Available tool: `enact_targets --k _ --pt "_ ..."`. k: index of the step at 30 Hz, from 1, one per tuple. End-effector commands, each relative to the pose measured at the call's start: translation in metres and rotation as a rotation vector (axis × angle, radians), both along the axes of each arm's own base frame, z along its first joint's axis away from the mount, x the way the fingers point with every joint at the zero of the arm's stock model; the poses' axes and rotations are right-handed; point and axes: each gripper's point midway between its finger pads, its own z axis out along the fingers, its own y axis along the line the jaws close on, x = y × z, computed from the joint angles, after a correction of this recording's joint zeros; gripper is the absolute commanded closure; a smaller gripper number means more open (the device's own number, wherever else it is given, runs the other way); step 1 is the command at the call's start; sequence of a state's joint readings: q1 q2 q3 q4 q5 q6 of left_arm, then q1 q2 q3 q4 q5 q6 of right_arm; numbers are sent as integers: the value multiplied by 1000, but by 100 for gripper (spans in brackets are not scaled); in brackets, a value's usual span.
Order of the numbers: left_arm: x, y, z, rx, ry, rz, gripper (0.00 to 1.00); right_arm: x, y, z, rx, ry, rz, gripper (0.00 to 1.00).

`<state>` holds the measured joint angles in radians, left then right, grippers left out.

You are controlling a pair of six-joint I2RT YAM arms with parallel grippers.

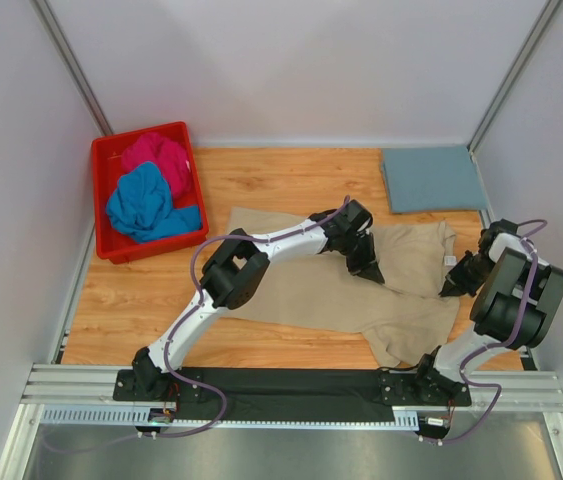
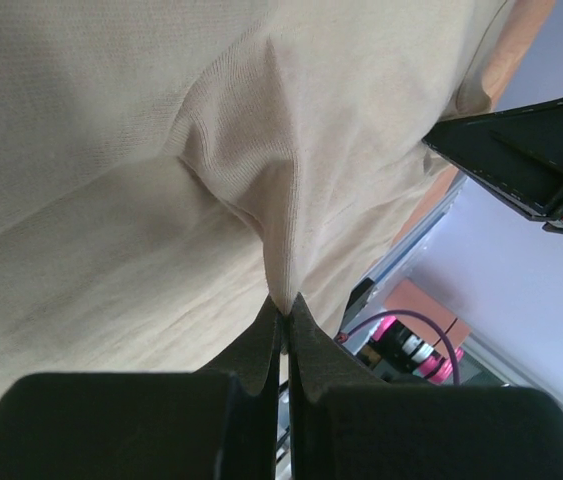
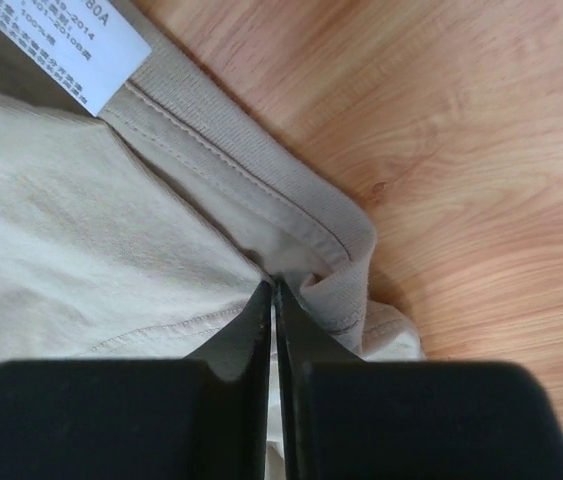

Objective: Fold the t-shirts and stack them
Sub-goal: Fold the tshirt

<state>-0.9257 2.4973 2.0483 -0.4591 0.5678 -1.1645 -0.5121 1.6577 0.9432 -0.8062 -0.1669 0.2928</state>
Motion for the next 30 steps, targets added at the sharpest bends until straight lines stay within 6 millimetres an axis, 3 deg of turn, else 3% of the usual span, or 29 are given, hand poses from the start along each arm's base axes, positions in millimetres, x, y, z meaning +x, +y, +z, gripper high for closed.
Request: enact_targets --k 1,10,15,16,19,30 --pt "2 -3 3 -26 3 -6 100 5 -10 -7 -45 -3 12 98" --pt "4 -7 16 -43 -13 -11 100 14 -13 20 -69 -53 10 100" --pt "5 -8 15 -44 -12 -9 100 4 -18 26 -106 -8 1 99" --pt "5 -8 12 -41 -8 -10 100 1 -21 25 -121 5 -6 87" --pt "4 -8 11 -41 -2 -12 100 1 -18 25 -107 1 -6 71" --pt "4 -9 7 -42 3 -11 100 2 -4 9 -35 -15 -3 69"
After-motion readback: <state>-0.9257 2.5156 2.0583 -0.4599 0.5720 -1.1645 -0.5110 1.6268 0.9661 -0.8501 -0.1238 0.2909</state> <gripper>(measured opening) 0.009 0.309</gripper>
